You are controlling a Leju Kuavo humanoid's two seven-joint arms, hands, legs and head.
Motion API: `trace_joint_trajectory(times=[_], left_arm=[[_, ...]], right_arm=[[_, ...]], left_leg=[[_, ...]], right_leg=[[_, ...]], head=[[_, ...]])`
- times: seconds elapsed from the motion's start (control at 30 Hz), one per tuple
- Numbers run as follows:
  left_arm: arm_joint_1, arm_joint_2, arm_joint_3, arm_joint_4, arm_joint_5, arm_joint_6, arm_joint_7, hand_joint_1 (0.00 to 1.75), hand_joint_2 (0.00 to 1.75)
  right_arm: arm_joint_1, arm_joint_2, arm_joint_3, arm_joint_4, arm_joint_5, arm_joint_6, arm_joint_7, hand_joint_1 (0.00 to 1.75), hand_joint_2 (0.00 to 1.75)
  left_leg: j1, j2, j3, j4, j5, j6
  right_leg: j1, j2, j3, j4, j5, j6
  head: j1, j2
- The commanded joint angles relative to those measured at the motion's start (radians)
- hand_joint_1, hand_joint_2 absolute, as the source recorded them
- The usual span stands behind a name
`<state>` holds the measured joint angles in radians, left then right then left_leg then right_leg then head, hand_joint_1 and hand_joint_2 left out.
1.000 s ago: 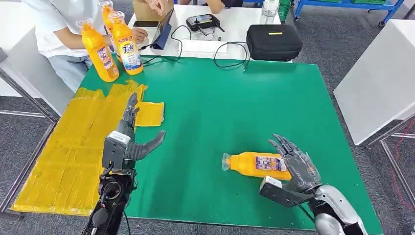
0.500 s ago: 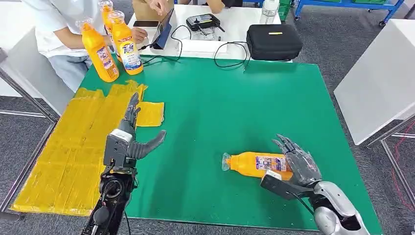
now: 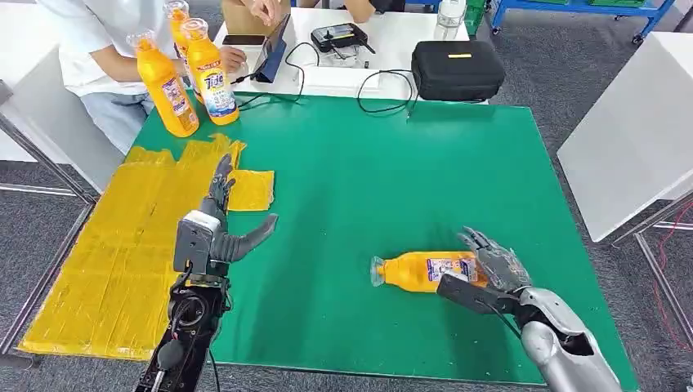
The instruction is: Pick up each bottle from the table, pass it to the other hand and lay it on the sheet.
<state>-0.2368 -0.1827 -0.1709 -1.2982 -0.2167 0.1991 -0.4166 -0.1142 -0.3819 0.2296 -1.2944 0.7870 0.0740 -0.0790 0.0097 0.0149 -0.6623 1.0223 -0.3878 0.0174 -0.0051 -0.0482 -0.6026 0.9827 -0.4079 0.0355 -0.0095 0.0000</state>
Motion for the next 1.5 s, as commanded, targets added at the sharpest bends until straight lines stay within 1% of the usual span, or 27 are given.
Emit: trace_joint_trajectory(times=[0.03, 0.1, 0.13, 0.2, 0.23, 0.3, 0.33, 0.43, 0.47, 0.53, 0.57, 0.63, 0.67, 0.7, 0.73, 0.77, 0.8, 0.87, 0.9, 0.97, 1.03, 1.1, 1.5], left_arm=[[-0.062, 0.016, -0.014, 0.101, 0.024, 0.005, -0.002, 0.0, 1.75], [-0.062, 0.016, -0.014, 0.103, 0.025, 0.005, -0.002, 0.0, 1.75], [-0.064, 0.016, -0.013, 0.108, 0.027, 0.005, -0.002, 0.0, 1.75], [-0.067, 0.016, -0.014, 0.113, 0.028, 0.004, -0.002, 0.0, 1.75], [-0.067, 0.016, -0.014, 0.116, 0.029, 0.004, -0.002, 0.0, 1.75], [-0.075, 0.015, -0.015, 0.127, 0.033, 0.004, -0.003, 0.0, 1.75], [-0.077, 0.015, -0.015, 0.13, 0.034, 0.004, -0.003, 0.0, 1.75], [-0.077, 0.015, -0.015, 0.13, 0.034, 0.004, -0.003, 0.0, 1.75], [-0.077, 0.015, -0.015, 0.13, 0.034, 0.004, -0.003, 0.0, 1.75], [-0.077, 0.015, -0.015, 0.13, 0.034, 0.004, -0.003, 0.0, 1.75], [-0.077, 0.015, -0.015, 0.13, 0.034, 0.004, -0.003, 0.0, 1.75], [-0.078, 0.015, -0.016, 0.133, 0.036, 0.003, -0.003, 0.0, 1.75], [-0.08, 0.015, -0.017, 0.136, 0.039, 0.002, -0.004, 0.0, 1.75], [-0.081, 0.015, -0.017, 0.138, 0.039, 0.002, -0.004, 0.0, 1.75], [-0.085, 0.014, -0.018, 0.146, 0.042, 0.002, -0.005, 0.0, 1.75], [-0.085, 0.014, -0.018, 0.146, 0.042, 0.002, -0.005, 0.0, 1.75], [-0.088, 0.013, -0.019, 0.151, 0.044, 0.002, -0.005, 0.0, 1.75], [-0.092, 0.013, -0.021, 0.157, 0.049, 0.002, -0.007, 0.0, 1.75], [-0.092, 0.013, -0.021, 0.157, 0.049, 0.002, -0.007, 0.0, 1.75], [-0.092, 0.012, -0.024, 0.159, 0.052, 0.002, -0.006, 0.0, 1.75], [-0.091, 0.011, -0.025, 0.158, 0.055, 0.003, -0.005, 0.0, 1.75], [-0.092, 0.011, -0.025, 0.159, 0.056, 0.003, -0.005, 0.0, 1.75], [-0.091, 0.012, -0.024, 0.157, 0.057, 0.002, -0.004, 0.0, 1.75]], right_arm=[[-0.106, 0.008, 0.1, 0.215, -0.021, 0.023, -0.015, 0.0, 1.75], [-0.104, 0.007, 0.101, 0.218, -0.02, 0.022, -0.016, 0.0, 1.75], [-0.109, 0.011, 0.105, 0.229, -0.02, 0.023, -0.015, 0.0, 1.75], [-0.112, 0.011, 0.109, 0.243, -0.02, 0.024, -0.014, 0.0, 1.75], [-0.113, 0.012, 0.112, 0.247, -0.02, 0.024, -0.014, 0.0, 1.75], [-0.124, 0.012, 0.123, 0.271, -0.02, 0.026, -0.014, 0.0, 1.75], [-0.127, 0.012, 0.126, 0.278, -0.021, 0.028, -0.014, 0.0, 1.75], [-0.127, 0.012, 0.126, 0.278, -0.021, 0.028, -0.014, 0.0, 1.75], [-0.127, 0.012, 0.126, 0.278, -0.021, 0.028, -0.014, 0.0, 1.75], [-0.127, 0.012, 0.126, 0.278, -0.021, 0.028, -0.014, 0.0, 1.75], [-0.127, 0.012, 0.126, 0.278, -0.021, 0.028, -0.014, 0.0, 1.75], [-0.13, 0.012, 0.131, 0.287, -0.024, 0.03, -0.014, 0.0, 1.75], [-0.13, 0.012, 0.135, 0.292, -0.028, 0.031, -0.015, 0.19, 1.75], [-0.13, 0.012, 0.137, 0.294, -0.028, 0.031, -0.015, 0.63, 1.75], [-0.134, 0.011, 0.144, 0.306, -0.031, 0.032, -0.018, 1.31, 1.75], [-0.134, 0.011, 0.144, 0.306, -0.031, 0.032, -0.018, 1.41, 1.75], [-0.135, 0.011, 0.146, 0.313, -0.033, 0.032, -0.019, 1.45, 1.75], [-0.139, 0.015, 0.152, 0.323, -0.038, 0.027, -0.023, 1.43, 1.75], [-0.139, 0.015, 0.152, 0.323, -0.038, 0.027, -0.023, 1.5, 1.75], [-0.134, 0.027, 0.147, 0.32, -0.048, 0.014, -0.024, 1.75, 1.75], [-0.127, 0.036, 0.139, 0.309, -0.052, 0.002, -0.022, 1.75, 1.75], [-0.128, 0.043, 0.134, 0.305, -0.054, -0.004, -0.019, 1.75, 1.75], [-0.124, 0.051, 0.125, 0.3, -0.056, -0.009, -0.018, 1.75, 1.75]], left_leg=[[0.0, 0.001, 0.007, -0.002, -0.002, -0.001], [0.0, 0.0, 0.005, -0.002, -0.001, -0.001], [0.0, 0.0, 0.007, -0.002, -0.002, -0.001], [0.001, 0.0, 0.005, -0.001, -0.001, -0.001], [0.0, 0.0, 0.008, -0.002, -0.002, -0.001], [0.001, 0.0, 0.005, -0.001, -0.001, -0.001], [0.0, -0.001, 0.007, -0.002, -0.001, -0.001], [0.001, 0.0, 0.004, -0.001, -0.001, 0.0], [0.0, 0.0, 0.007, -0.002, -0.001, 0.0], [0.001, 0.0, 0.007, -0.001, -0.001, 0.0], [0.0, -0.001, 0.009, -0.002, -0.001, 0.0], [0.001, -0.001, 0.008, -0.001, 0.0, 0.0], [0.0, -0.001, 0.01, -0.002, 0.0, -0.001], [0.001, -0.001, 0.009, -0.001, 0.0, -0.001], [0.001, -0.001, 0.009, -0.001, 0.0, 0.0], [0.001, -0.001, 0.011, -0.002, -0.001, -0.001], [0.001, -0.001, 0.011, -0.002, 0.0, -0.001], [0.001, -0.002, 0.012, -0.002, 0.0, -0.001], [0.001, -0.001, 0.012, -0.002, 0.0, -0.001], [0.001, -0.002, 0.013, -0.002, 0.0, -0.001], [0.001, -0.001, 0.012, -0.001, 0.0, 0.0], [0.001, -0.002, 0.013, -0.002, -0.001, -0.001], [0.001, -0.001, 0.013, -0.002, -0.001, -0.001]], right_leg=[[-0.001, 0.005, 0.006, -0.002, -0.001, -0.001], [0.0, 0.004, 0.005, -0.002, -0.001, -0.001], [-0.001, 0.005, 0.007, -0.002, -0.002, -0.001], [0.0, 0.003, 0.005, -0.002, -0.001, -0.001], [-0.001, 0.004, 0.007, -0.002, -0.002, -0.001], [0.0, 0.003, 0.005, -0.002, -0.001, -0.001], [-0.001, 0.004, 0.007, -0.002, -0.001, -0.001], [0.0, 0.002, 0.004, -0.002, 0.0, -0.001], [0.0, 0.004, 0.007, -0.003, -0.001, -0.001], [0.0, 0.002, 0.007, -0.002, -0.001, -0.001], [-0.001, 0.003, 0.009, -0.002, -0.001, -0.001], [0.0, 0.001, 0.008, -0.002, 0.0, -0.001], [0.0, 0.003, 0.01, -0.002, -0.001, -0.001], [0.0, 0.002, 0.009, -0.002, 0.0, -0.001], [0.0, 0.002, 0.009, -0.002, 0.0, -0.001], [0.0, 0.002, 0.011, -0.002, -0.001, -0.001], [0.0, 0.002, 0.011, -0.002, -0.001, -0.001], [0.0, 0.002, 0.012, -0.003, -0.001, -0.001], [0.0, 0.002, 0.011, -0.003, -0.001, -0.001], [0.0, 0.002, 0.013, -0.003, -0.001, -0.001], [0.001, 0.001, 0.012, -0.002, 0.0, -0.001], [0.0, 0.002, 0.013, -0.003, -0.001, -0.001], [0.0, 0.002, 0.013, -0.003, -0.001, -0.001]], head=[[0.0, 0.0], [0.0, 0.0], [0.0, 0.0], [0.0, 0.0], [0.0, 0.0], [0.0, 0.0], [0.0, 0.0], [0.0, 0.0], [0.0, 0.0], [0.0, 0.0], [0.0, 0.0], [0.0, 0.0], [0.0, 0.0], [0.0, 0.0], [0.0, 0.0], [0.0, 0.0], [0.0, 0.0], [0.0, 0.0], [0.0, 0.0], [0.0, 0.0], [0.0, 0.0], [0.0, 0.0], [0.0, 0.0]])
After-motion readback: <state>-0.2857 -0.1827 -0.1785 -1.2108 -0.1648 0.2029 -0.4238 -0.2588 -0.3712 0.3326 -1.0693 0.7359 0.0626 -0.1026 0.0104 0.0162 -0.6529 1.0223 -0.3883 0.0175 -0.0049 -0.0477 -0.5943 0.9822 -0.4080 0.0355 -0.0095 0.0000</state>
